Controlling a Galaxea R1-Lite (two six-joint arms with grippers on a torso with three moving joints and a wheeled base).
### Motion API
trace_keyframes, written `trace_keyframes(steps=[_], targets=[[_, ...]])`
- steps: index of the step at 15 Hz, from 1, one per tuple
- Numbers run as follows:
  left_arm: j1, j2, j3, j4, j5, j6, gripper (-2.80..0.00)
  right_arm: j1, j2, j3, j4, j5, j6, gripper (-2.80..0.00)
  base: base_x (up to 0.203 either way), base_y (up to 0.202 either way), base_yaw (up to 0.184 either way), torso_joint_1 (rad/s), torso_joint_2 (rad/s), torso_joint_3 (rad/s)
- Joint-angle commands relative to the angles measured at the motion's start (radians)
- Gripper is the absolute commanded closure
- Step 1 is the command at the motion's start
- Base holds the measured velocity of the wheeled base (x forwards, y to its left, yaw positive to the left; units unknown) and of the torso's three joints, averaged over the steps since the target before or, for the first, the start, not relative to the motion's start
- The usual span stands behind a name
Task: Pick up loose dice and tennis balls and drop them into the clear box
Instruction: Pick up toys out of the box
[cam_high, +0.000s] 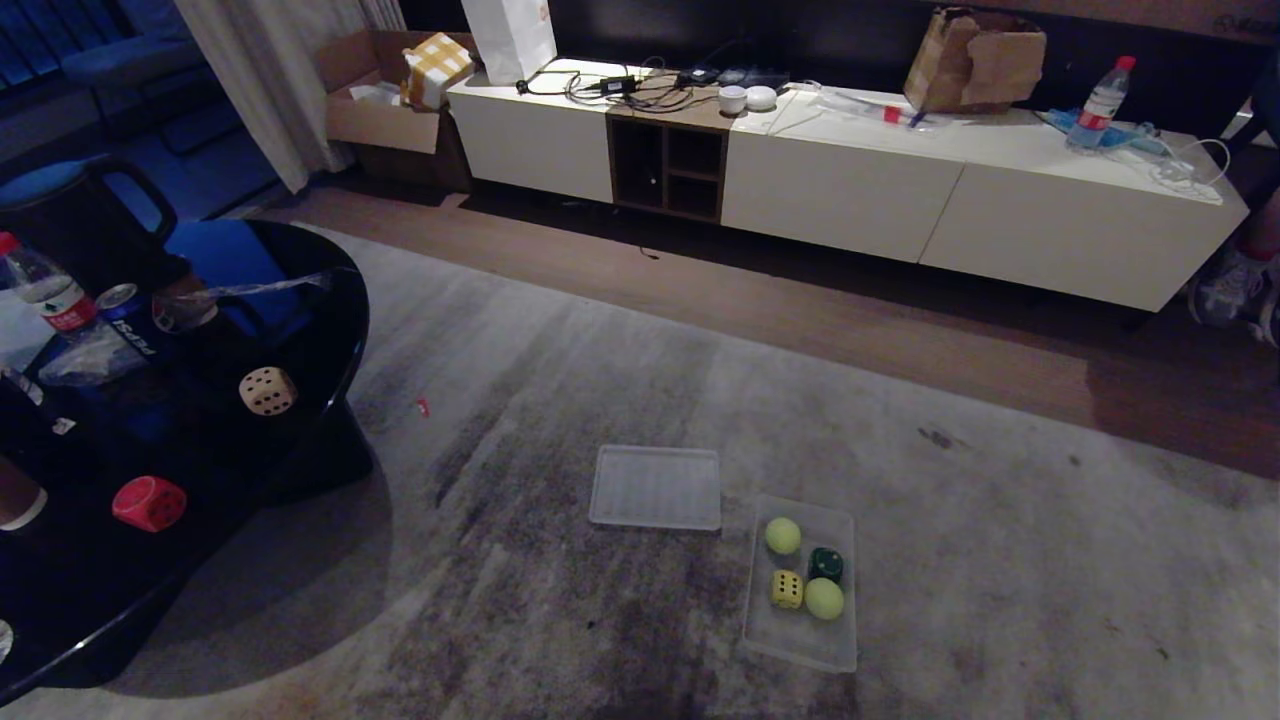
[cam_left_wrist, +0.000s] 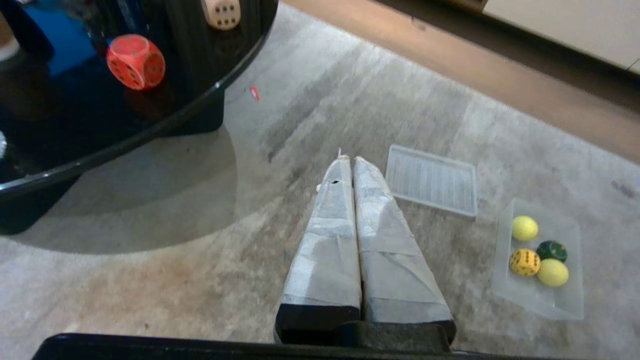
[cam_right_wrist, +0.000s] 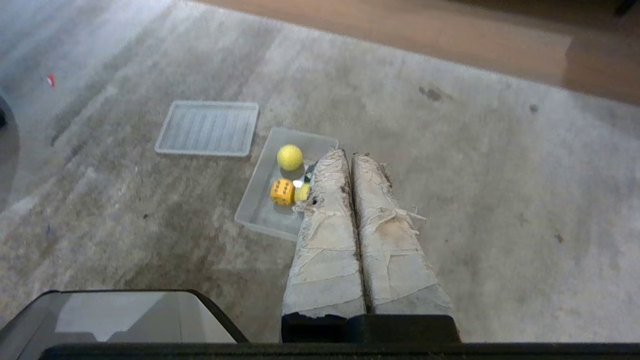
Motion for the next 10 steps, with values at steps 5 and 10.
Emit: trace_keyframes(steps=[5,10], targets=[[0.000,0.000,0.000,0.000,0.001,-0.001,0.00,0.000,0.001,0.000,0.001,0.001,0.000,0.00,0.000,0.000,0.000,0.002,0.00,0.202],[0.000,0.002,0.000,-0.002,0.001,-0.001,0.00,-0.001,0.001,0.000,0.001,0.002,-0.002,0.00,0.000,0.000,0.000,0.002,0.00,0.202]])
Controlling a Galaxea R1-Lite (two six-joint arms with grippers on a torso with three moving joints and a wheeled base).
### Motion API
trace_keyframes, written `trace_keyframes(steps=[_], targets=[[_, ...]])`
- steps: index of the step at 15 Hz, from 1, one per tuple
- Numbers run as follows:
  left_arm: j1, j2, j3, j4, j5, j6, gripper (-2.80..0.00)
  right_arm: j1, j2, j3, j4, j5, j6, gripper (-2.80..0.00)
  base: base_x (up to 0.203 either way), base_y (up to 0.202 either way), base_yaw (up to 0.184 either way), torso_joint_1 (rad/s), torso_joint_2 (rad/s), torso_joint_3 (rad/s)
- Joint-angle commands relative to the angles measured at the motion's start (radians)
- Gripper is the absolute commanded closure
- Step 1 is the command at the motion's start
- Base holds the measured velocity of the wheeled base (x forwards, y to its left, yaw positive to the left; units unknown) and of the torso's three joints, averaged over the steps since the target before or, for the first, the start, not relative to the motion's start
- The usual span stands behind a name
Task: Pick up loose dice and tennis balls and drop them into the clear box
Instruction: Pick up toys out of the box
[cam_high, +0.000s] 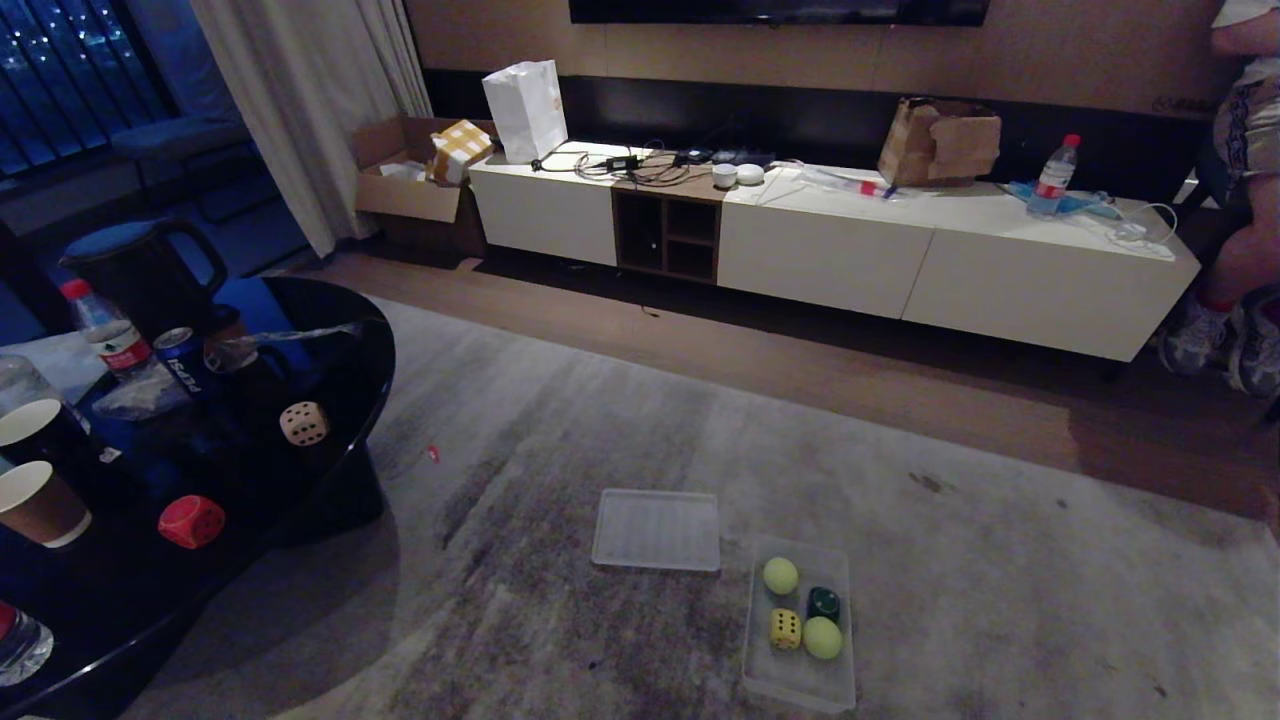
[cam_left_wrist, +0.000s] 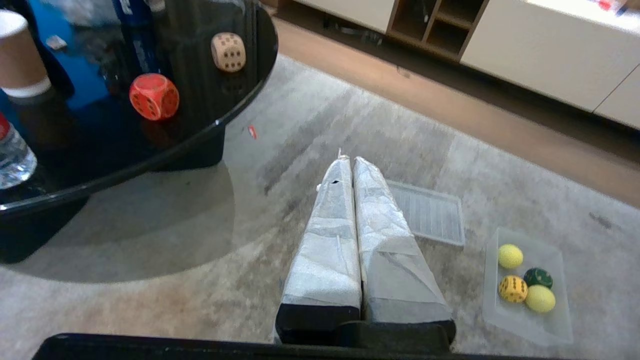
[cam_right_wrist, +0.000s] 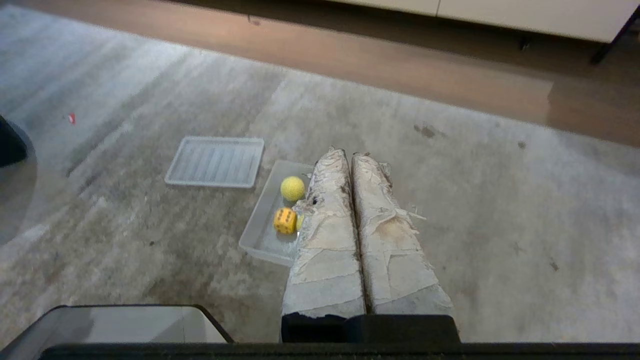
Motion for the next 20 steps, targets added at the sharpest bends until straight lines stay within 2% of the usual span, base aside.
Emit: trace_keyframes(steps=[1,7,13,20], targets=[[0.000,0.002,0.000,0.000,0.000,-0.002,0.00,0.000,0.001,0.000,0.001,0.001,0.001,0.00,0.000,0.000,0.000,0.002,0.00,0.193],[0.000,0.000,0.000,0.000,0.000,0.001,0.00,0.001,0.001,0.000,0.001,0.002,0.000,0.00,0.000,0.000,0.000,0.002,0.00,0.191],[0.000,0.000,0.000,0.002,0.000,0.003,0.00,0.001,0.001,0.000,0.001,0.001,0.000,0.00,0.000,0.000,0.000,0.000,0.00,0.025],[0.000,0.000,0.002,0.001,0.000,0.000,0.00,0.000,0.001,0.000,0.001,0.001,0.000,0.00,0.002,-0.006,0.144,0.003,0.00,0.003]])
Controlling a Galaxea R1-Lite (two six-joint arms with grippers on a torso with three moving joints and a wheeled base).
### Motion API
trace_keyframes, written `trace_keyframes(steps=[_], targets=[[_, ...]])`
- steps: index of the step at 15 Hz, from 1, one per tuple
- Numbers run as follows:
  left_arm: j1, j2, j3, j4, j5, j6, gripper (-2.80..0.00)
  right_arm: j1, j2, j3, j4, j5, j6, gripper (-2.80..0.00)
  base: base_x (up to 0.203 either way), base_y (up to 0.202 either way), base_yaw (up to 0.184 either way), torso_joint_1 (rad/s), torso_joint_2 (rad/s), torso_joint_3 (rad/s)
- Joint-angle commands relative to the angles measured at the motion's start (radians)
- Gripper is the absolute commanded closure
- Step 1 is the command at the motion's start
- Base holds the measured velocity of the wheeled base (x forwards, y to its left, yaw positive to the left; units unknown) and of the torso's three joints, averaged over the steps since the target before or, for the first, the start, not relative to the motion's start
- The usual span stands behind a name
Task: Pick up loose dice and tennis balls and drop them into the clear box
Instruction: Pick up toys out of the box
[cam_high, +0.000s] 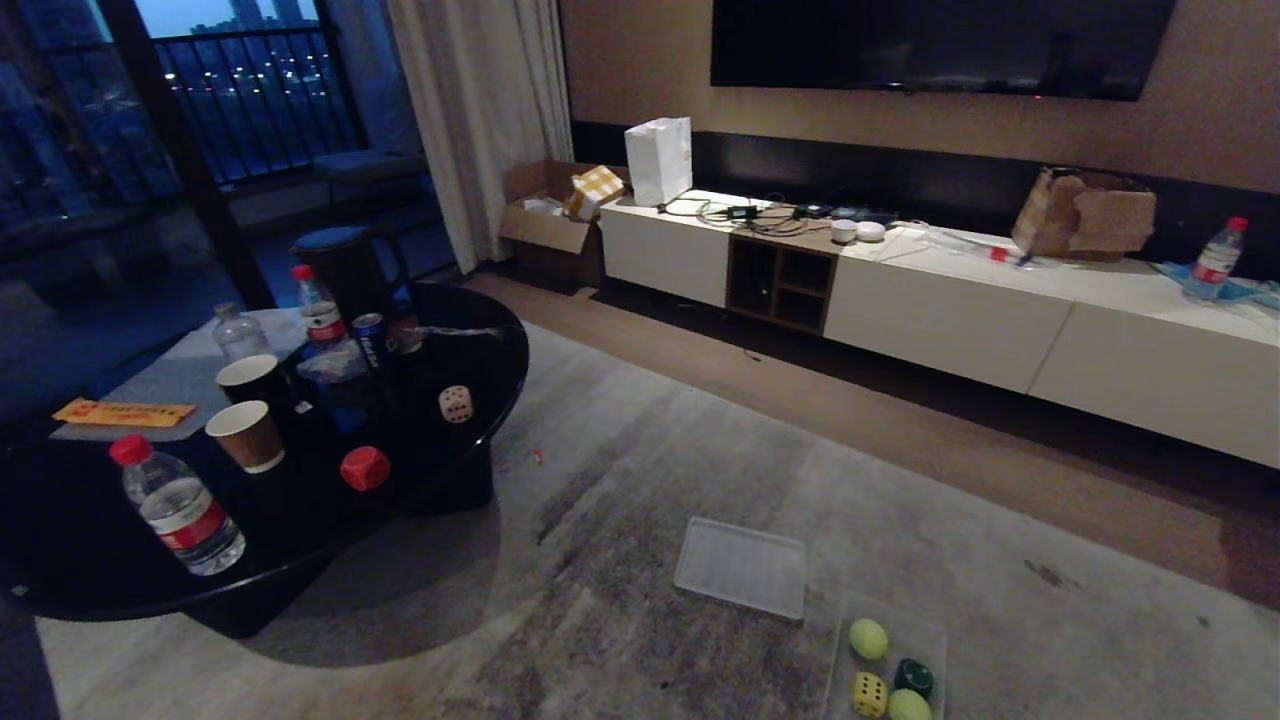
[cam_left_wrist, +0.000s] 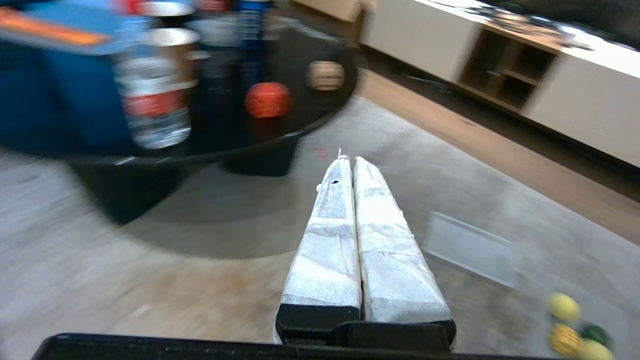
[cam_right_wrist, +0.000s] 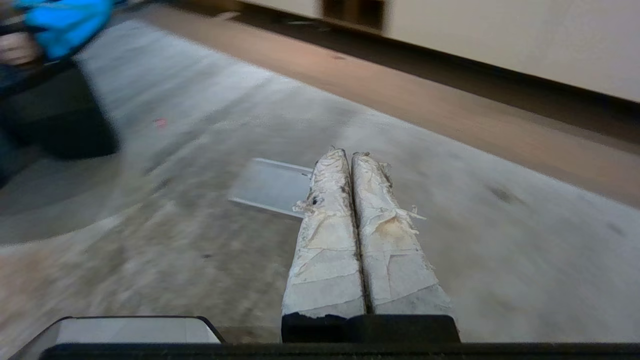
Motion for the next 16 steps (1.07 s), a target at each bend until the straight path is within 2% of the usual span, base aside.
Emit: trace_keyframes(steps=[1,16], targets=[[0.000,0.000,0.000,0.000,0.001,-0.001,0.00,0.001,0.001,0.000,0.001,0.001,0.000,0.00,0.002,-0.011,0.168,-0.006,0.00,0.003],[0.000,0.000,0.000,0.000,0.001,0.000,0.00,-0.001,0.001,0.000,0.001,0.001,0.000,0.00,0.000,-0.008,0.164,0.002,0.00,0.003]])
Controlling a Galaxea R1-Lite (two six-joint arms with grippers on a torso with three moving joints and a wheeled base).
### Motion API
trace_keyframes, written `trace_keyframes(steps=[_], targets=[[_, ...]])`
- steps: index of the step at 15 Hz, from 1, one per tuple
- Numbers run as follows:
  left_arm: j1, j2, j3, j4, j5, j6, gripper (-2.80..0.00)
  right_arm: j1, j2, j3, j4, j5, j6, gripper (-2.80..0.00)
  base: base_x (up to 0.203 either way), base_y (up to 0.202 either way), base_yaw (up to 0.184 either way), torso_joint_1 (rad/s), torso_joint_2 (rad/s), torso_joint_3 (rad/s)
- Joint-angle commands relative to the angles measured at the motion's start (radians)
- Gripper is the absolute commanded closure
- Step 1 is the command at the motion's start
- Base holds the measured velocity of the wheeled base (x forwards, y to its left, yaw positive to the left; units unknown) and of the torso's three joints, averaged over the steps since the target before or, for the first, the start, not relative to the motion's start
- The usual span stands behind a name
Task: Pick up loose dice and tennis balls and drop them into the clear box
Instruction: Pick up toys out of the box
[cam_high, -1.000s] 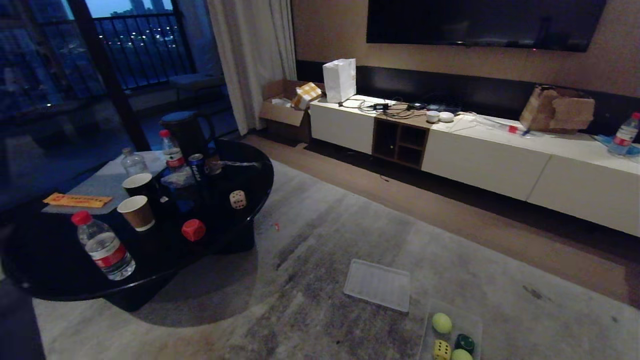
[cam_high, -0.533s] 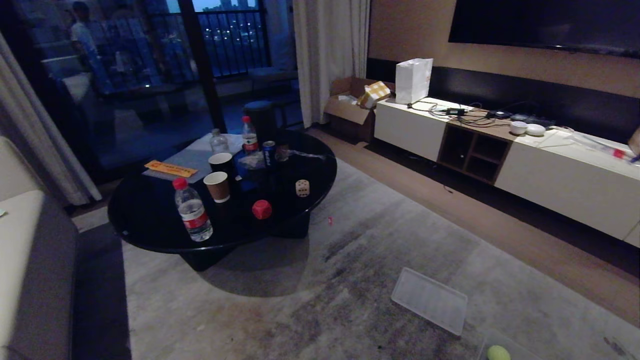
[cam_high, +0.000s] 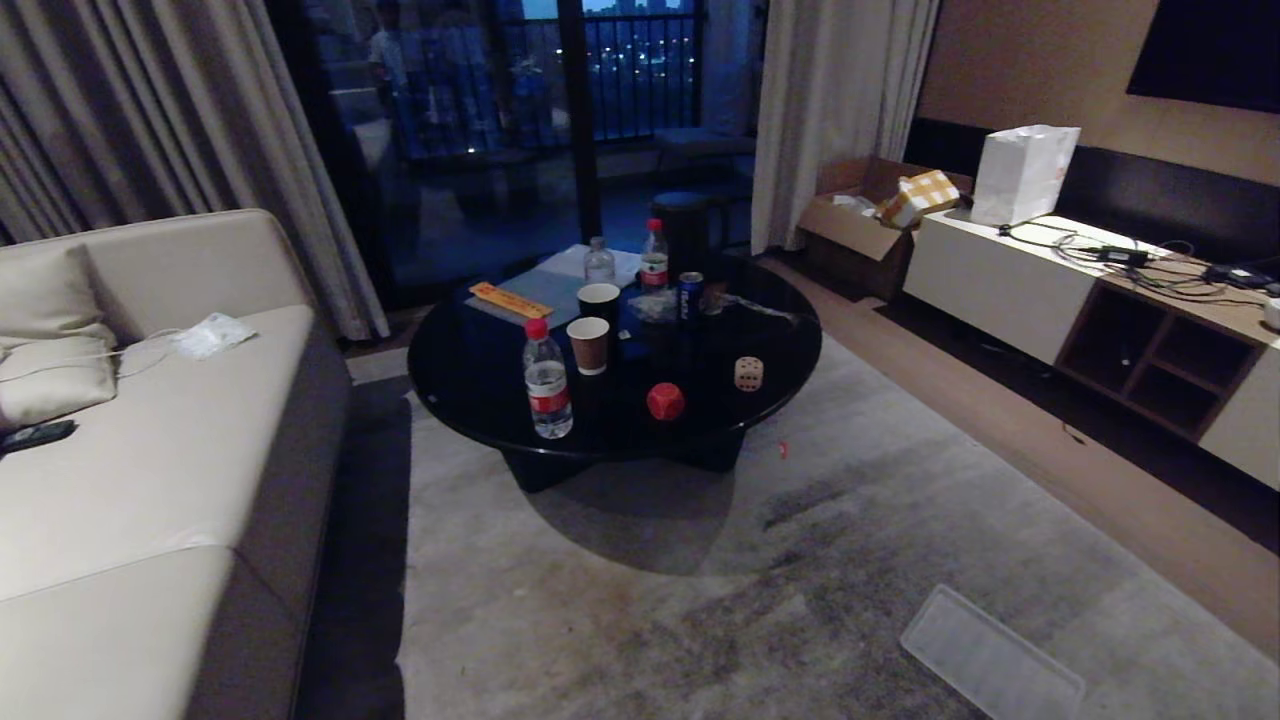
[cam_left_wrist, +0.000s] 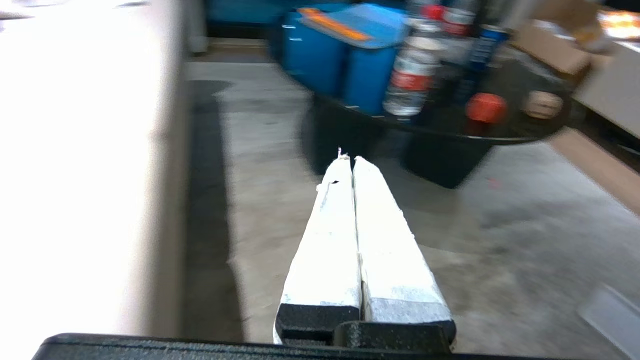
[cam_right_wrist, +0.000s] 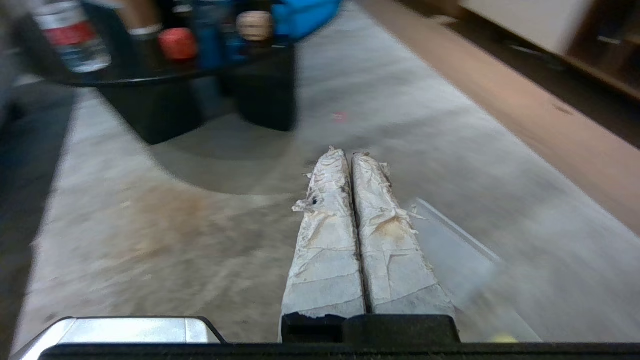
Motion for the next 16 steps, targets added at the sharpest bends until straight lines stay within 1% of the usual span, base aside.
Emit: trace_keyframes(steps=[1,7,12,16], targets=[[0.000,0.000,0.000,-0.001,0.001,-0.001,0.00,0.000,0.001,0.000,0.001,0.001,0.000,0.00,0.000,-0.006,0.165,0.002,0.00,0.007],[0.000,0.001,0.000,-0.001,0.001,0.001,0.00,-0.001,0.001,0.000,0.001,0.002,0.000,0.00,-0.001,-0.007,0.153,0.002,0.00,0.004],[0.000,0.001,0.000,-0.002,0.001,-0.009,0.00,0.001,0.001,0.000,0.001,0.002,0.000,0.00,0.000,0.000,0.012,0.001,0.00,0.000],[0.000,0.001,0.000,-0.002,0.001,-0.009,0.00,0.000,0.001,0.000,0.001,0.001,0.000,0.00,0.166,0.001,0.002,0.005,0.00,0.001]])
